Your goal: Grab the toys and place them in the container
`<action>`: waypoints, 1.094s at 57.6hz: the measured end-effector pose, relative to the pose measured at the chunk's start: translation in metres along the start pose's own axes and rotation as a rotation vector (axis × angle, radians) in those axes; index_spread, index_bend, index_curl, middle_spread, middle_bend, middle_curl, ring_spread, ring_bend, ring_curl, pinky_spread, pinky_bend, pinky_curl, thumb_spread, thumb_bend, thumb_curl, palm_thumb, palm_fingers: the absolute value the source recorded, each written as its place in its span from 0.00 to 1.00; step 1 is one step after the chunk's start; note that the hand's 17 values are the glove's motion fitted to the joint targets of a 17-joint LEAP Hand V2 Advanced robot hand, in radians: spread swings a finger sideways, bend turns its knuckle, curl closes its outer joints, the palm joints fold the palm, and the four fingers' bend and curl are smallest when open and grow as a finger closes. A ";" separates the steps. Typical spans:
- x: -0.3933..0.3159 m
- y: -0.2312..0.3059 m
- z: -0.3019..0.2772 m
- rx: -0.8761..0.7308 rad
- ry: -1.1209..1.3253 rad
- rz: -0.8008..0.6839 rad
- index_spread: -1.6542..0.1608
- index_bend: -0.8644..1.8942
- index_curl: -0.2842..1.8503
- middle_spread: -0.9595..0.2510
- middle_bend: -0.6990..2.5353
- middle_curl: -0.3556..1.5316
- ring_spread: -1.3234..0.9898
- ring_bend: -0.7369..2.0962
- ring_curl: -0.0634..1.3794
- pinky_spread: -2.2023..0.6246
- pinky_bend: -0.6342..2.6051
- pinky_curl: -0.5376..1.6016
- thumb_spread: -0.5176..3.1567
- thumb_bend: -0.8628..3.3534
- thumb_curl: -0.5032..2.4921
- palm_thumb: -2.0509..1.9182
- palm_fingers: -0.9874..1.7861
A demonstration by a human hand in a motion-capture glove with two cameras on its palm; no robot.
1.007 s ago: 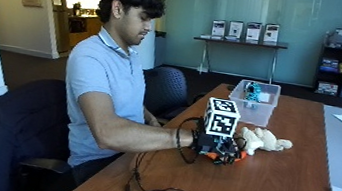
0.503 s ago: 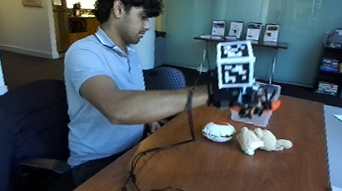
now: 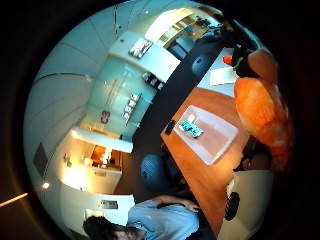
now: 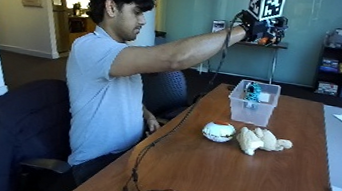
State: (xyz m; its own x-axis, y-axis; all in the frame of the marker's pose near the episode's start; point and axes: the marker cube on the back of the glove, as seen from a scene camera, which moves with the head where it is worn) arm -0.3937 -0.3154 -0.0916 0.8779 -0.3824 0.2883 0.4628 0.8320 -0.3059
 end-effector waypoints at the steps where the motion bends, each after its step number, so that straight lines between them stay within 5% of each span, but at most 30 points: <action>1: -0.009 -0.006 0.008 -0.015 0.000 -0.013 0.77 0.38 0.32 0.85 0.28 0.39 0.47 0.59 0.41 0.67 0.60 0.48 0.56 0.34 0.43 0.72 0.59; 21: -0.060 -0.057 0.109 -0.277 0.018 -0.045 0.77 0.35 0.29 0.85 0.30 0.42 0.48 0.59 0.42 0.67 0.60 0.49 0.56 0.33 0.44 0.70 0.55; 25: -0.053 -0.051 0.115 -0.387 0.043 -0.045 0.76 0.35 0.30 0.84 0.28 0.42 0.51 0.52 0.41 0.69 0.61 0.50 0.57 0.30 0.39 0.63 0.36; 30: -0.041 -0.044 0.113 -0.350 0.066 -0.048 0.75 0.35 0.28 0.84 0.28 0.41 0.54 0.45 0.35 0.73 0.59 0.47 0.56 0.26 0.34 0.54 0.29; 45: 0.055 0.007 0.103 -0.386 0.057 0.110 0.74 0.37 0.27 0.83 0.27 0.39 0.57 0.40 0.29 0.79 0.54 0.43 0.51 0.20 0.29 0.50 0.31; 63: 0.208 0.098 0.177 -0.613 0.133 0.473 0.74 0.36 0.26 0.83 0.24 0.34 0.58 0.33 0.26 0.80 0.56 0.43 0.52 0.20 0.27 0.52 0.27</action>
State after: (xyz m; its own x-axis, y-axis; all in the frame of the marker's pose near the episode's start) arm -0.1876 -0.2421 0.0990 0.9880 -0.1198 -0.0970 -0.0129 0.5627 -0.8266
